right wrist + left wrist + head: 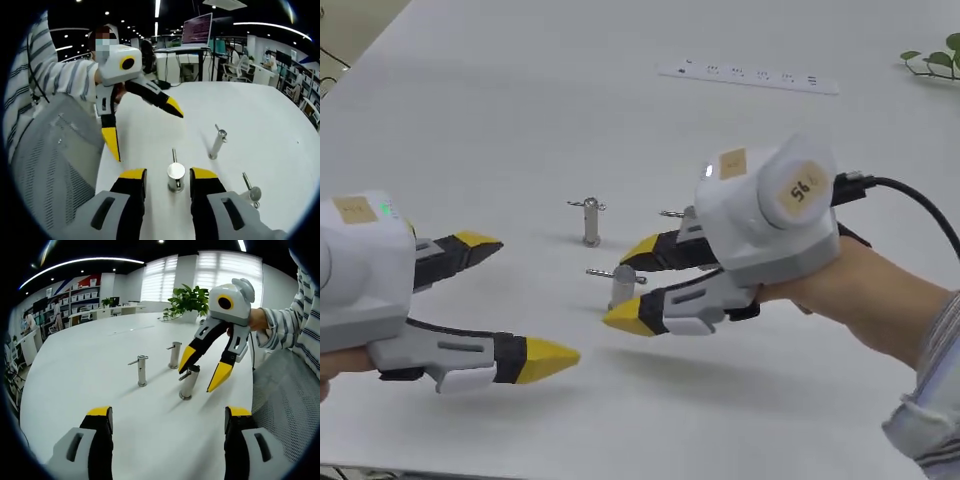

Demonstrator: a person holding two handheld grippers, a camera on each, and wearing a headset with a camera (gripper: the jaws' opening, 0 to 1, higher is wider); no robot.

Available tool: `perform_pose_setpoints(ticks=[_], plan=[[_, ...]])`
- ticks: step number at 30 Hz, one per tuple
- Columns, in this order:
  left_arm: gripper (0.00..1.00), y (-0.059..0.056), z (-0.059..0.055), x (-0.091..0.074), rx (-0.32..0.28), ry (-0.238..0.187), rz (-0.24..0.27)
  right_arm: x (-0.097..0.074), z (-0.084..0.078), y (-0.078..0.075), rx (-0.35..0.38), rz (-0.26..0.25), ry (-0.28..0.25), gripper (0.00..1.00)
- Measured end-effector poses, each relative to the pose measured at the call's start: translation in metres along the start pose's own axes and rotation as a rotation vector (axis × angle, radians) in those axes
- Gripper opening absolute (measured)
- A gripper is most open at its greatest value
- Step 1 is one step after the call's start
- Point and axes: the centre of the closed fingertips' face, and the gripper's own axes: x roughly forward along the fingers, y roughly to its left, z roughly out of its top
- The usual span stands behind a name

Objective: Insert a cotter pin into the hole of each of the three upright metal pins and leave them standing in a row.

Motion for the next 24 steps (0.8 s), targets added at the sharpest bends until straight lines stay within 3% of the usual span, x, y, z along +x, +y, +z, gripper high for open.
perform_pose_setpoints(ticks=[1, 11, 24], plan=[[0.99, 0.001, 0.001, 0.000, -0.001, -0.005, 0.003, 0.000, 0.000, 0.000, 0.000, 0.001, 0.001, 0.36], [1.00, 0.001, 0.001, -0.004, -0.029, -0.015, 0.020, 0.005, -0.004, -0.002, 0.005, 0.002, 0.006, 0.34], [0.99, -0.003, -0.002, -0.009, -0.046, -0.008, 0.025, 0.013, -0.008, -0.006, -0.006, -0.010, 0.003, 0.22]])
